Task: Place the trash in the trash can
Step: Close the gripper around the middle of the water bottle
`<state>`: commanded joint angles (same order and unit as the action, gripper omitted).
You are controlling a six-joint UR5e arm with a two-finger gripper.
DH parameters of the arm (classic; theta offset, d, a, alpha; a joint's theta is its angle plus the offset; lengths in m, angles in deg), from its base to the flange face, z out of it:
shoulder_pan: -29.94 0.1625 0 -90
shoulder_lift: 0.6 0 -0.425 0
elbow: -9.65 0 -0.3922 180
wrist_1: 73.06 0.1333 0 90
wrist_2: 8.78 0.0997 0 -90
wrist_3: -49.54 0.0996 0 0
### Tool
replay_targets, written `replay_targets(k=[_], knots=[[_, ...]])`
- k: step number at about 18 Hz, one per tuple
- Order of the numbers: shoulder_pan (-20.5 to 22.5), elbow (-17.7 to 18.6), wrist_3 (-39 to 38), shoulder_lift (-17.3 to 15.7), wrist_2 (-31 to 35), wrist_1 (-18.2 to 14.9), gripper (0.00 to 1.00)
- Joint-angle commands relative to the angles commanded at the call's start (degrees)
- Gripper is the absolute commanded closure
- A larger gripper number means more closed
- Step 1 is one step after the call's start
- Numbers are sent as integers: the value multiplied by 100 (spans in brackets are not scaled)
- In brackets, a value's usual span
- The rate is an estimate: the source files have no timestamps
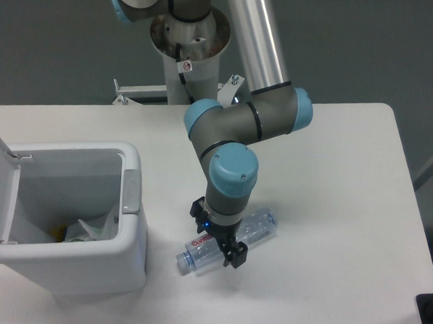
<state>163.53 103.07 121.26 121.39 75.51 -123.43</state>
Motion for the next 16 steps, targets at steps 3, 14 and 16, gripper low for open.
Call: replay_targets(k=[3, 14, 16], knots=[[-9, -35, -17, 79, 0, 26, 0], [-44, -26, -79, 176, 44, 44, 17], [-44, -18, -88, 176, 44, 44, 19]])
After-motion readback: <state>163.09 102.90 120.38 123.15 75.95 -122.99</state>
